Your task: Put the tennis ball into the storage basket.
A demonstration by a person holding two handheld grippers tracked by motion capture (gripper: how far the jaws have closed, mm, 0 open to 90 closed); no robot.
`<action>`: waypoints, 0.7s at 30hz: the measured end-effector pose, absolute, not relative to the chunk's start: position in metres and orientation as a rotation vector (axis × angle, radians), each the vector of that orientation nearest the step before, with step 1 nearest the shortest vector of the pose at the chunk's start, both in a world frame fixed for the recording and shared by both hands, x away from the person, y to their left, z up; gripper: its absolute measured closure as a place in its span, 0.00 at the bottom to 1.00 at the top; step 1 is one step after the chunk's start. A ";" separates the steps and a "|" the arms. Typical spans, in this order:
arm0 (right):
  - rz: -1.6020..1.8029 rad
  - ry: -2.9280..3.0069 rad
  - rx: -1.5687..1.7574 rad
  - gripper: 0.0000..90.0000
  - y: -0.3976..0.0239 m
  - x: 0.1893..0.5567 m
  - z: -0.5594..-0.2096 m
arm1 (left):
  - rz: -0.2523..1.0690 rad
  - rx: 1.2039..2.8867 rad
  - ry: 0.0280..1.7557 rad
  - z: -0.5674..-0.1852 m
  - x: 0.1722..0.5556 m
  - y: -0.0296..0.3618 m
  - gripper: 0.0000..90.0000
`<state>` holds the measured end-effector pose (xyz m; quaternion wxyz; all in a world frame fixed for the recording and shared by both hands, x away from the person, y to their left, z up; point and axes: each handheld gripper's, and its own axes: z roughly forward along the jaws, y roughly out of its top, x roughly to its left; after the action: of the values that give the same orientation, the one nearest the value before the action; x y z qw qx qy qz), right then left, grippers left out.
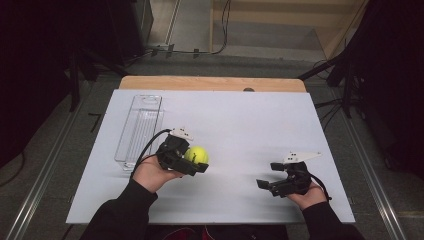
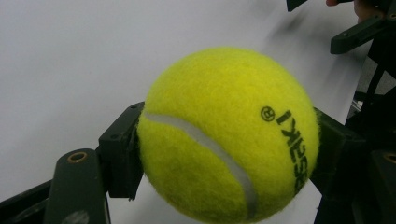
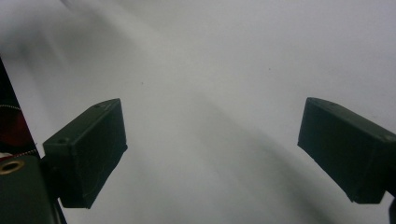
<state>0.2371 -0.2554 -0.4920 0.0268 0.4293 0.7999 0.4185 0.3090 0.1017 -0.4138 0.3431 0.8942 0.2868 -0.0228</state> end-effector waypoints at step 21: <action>1.297 2.467 1.329 0.07 -0.256 0.237 -0.492 | -0.033 2.314 0.840 -0.407 0.339 0.114 0.29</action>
<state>0.2367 -0.2560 -0.4919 0.0271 0.4302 0.7987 0.4199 0.3389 0.1144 -0.4071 0.3332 0.8862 0.3216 -0.0128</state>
